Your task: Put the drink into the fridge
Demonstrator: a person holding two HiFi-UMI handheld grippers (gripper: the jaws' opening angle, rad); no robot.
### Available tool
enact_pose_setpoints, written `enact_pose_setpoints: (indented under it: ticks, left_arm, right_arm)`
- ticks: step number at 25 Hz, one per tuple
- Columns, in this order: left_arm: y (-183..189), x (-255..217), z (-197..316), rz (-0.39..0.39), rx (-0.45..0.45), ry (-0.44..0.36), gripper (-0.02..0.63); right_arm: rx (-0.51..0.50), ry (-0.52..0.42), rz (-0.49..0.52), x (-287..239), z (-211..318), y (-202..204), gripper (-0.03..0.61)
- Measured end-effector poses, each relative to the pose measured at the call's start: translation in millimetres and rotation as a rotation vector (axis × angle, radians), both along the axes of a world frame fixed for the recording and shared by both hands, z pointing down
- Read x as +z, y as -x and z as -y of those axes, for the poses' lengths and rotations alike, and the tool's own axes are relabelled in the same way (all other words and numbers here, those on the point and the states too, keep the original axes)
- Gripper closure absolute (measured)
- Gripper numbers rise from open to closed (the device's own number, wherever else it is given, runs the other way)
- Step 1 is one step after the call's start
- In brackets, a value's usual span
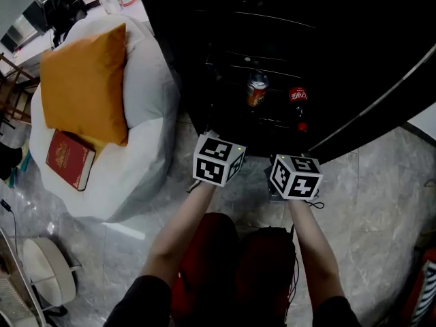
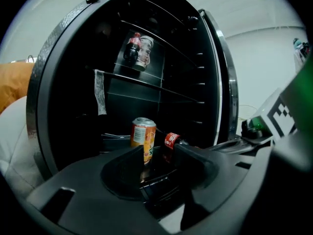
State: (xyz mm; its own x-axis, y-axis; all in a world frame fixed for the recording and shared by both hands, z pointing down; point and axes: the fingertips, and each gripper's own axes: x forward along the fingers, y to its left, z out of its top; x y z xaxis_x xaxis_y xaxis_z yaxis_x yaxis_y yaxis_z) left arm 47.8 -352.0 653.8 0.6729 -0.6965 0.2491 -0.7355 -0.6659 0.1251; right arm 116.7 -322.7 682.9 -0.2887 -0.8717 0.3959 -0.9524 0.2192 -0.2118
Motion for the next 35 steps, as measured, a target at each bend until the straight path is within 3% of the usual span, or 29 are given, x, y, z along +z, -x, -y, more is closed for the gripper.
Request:
enact_pose_setpoints:
  ticks: [9, 15, 26, 35]
  left_arm:
    - [15.0, -3.6, -21.3, 0.015, -0.017, -0.013, 0.599]
    - [22.8, -10.3, -37.0, 0.002, 0.000, -0.010, 0.603]
    - [34.8, -42.4, -73.8, -0.093, 0.024, -0.019, 0.603]
    - [50.5, -63.6, -93.7, -0.090, 0.016, -0.062, 0.603]
  right_arm:
    - [-0.036, -0.032, 0.025, -12.3, -16.5, 12.1, 0.561]
    - [-0.063, -0.080, 0.041, -34.1, -28.8, 22.3, 0.561]
    - [-0.119, -0.165, 0.074, -71.9, -59.5, 37.1, 0.563]
    - [-0.118, -0.246, 0.059, -100.7, -80.8, 33.8, 0.563]
